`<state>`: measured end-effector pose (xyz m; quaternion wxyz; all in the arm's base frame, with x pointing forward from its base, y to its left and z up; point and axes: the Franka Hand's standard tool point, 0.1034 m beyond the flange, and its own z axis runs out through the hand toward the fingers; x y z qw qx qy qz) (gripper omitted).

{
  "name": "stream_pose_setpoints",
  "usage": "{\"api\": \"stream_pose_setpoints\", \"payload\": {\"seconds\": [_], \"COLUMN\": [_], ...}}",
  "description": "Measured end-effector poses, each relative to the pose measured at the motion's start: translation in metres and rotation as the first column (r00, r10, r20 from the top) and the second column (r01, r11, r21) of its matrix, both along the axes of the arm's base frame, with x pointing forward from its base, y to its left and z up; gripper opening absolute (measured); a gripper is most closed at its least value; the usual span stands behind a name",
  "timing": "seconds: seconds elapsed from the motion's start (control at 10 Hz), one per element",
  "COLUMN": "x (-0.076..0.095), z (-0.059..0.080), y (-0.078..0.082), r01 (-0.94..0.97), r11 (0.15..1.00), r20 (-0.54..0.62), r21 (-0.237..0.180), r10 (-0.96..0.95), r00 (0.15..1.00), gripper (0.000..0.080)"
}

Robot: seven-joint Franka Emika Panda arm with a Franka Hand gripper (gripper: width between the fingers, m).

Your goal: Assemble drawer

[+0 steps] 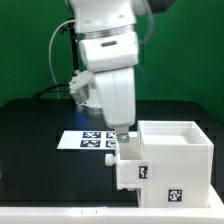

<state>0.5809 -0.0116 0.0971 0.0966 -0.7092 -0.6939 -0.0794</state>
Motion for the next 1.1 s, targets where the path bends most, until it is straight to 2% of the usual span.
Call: {"api": "stream_pose_setpoints", "payload": {"seconds": [0.2,0.4,0.8,1.1], "x": [0.024,0.025,0.007,0.002], "z": [-0.017,-0.026,-0.031,-0.034], "y": [-0.016,-0.021,0.013,0.034], "r01": [0.027,0.053,0.069,0.061], "r11": [0.995,0.99,0.99,0.99], "r20": [0.009,0.005,0.02,0.017], "r21": [0.095,0.131,0.119,0.125], "r10": [-0.028,-0.054,-0.072,-0.064], "r00": [1.0,0.999,0.997,0.998], "gripper": [0.0649,0.0649,0.0649,0.0649]}}
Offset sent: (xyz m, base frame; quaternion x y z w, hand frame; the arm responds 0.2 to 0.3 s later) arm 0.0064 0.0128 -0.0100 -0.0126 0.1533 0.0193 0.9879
